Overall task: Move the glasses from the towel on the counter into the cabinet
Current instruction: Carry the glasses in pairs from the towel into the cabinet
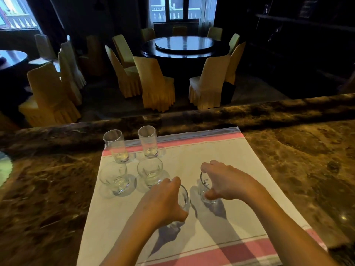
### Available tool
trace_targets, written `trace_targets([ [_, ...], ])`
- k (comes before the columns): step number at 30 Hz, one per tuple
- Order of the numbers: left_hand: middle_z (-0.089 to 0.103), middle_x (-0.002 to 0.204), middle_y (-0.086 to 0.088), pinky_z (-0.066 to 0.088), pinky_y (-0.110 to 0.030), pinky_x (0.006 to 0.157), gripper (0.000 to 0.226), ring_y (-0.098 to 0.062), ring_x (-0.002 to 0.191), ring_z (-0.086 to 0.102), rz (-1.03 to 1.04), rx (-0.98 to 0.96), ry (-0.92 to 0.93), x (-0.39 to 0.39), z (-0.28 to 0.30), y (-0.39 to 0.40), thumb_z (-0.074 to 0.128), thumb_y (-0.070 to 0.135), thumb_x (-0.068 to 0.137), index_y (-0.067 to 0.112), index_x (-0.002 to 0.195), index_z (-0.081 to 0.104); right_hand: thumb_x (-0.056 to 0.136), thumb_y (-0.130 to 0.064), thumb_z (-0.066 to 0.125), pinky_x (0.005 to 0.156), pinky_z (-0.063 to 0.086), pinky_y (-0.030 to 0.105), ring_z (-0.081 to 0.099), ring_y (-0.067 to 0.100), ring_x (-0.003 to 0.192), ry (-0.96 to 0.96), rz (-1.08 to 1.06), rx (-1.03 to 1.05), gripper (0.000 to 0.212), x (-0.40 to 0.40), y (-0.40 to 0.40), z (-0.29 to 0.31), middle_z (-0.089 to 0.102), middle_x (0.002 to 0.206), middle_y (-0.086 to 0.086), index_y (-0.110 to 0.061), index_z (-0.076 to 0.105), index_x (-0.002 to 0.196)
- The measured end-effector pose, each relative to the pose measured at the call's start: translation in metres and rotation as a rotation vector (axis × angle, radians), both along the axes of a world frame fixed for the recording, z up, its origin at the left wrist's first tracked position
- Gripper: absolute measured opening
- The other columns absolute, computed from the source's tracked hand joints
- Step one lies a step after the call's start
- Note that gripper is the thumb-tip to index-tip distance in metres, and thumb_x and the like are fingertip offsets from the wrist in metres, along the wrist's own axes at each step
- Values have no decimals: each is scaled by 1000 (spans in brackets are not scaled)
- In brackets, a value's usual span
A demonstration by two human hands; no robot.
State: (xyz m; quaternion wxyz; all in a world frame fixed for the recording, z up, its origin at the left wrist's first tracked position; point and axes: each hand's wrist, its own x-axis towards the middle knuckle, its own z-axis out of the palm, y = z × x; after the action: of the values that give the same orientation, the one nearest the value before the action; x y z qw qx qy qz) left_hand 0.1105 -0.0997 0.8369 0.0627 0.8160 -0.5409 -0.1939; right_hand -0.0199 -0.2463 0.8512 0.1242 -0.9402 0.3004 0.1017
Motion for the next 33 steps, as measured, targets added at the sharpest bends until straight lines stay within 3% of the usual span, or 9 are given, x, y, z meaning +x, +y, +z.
trace_targets([
  [5, 57, 129, 0, 57, -34, 87, 83, -21, 104, 61, 55, 21, -4, 37, 0, 52, 81, 50, 66, 26, 135, 41, 75, -41, 79, 68, 53, 25, 58, 20, 86, 18, 60, 20, 68, 31, 48, 0, 50, 121, 0, -28, 40, 129],
  [10, 55, 132, 0, 56, -28, 87, 84, -19, 104, 62, 107, 16, -4, 73, 0, 92, 82, 47, 70, 26, 138, 37, 76, -42, 77, 67, 56, 34, 57, 20, 84, 16, 90, 40, 65, 60, 86, -1, 49, 117, 0, -27, 41, 128],
  [14, 55, 130, 0, 57, -26, 82, 79, -20, 98, 64, 128, 4, -57, 90, 0, 108, 80, 46, 72, 26, 136, 38, 77, -39, 78, 52, 39, 21, 57, 19, 82, 27, 129, 43, 67, 78, 107, -7, 49, 124, 1, -26, 40, 131],
  [18, 55, 128, 0, 57, -26, 81, 78, -20, 96, 63, 126, 15, -92, 98, -2, 113, 79, 47, 74, 26, 137, 38, 77, -38, 78, 56, 44, 22, 59, 22, 86, 28, 148, 18, 69, 89, 120, -13, 50, 127, 4, -24, 40, 134],
  [23, 55, 129, -2, 56, -27, 79, 79, -20, 96, 63, 126, 20, -97, 99, -9, 113, 77, 49, 74, 25, 138, 36, 77, -39, 76, 50, 31, 24, 51, 21, 82, 35, 143, -30, 64, 95, 127, -16, 49, 122, 4, -23, 40, 128],
  [28, 53, 129, -2, 55, -26, 77, 79, -20, 96, 63, 110, 31, -112, 98, -10, 112, 76, 48, 75, 25, 138, 35, 77, -40, 72, 64, 51, 36, 54, 26, 91, 16, 123, -35, 62, 90, 128, -20, 46, 124, 4, -25, 38, 127],
  [33, 51, 132, -2, 54, -25, 77, 82, -21, 98, 62, 108, 49, -108, 94, -12, 109, 77, 49, 75, 25, 140, 32, 77, -40, 73, 68, 55, 39, 55, 27, 92, 20, 128, -27, 64, 88, 127, -23, 46, 125, 4, -25, 37, 128],
])
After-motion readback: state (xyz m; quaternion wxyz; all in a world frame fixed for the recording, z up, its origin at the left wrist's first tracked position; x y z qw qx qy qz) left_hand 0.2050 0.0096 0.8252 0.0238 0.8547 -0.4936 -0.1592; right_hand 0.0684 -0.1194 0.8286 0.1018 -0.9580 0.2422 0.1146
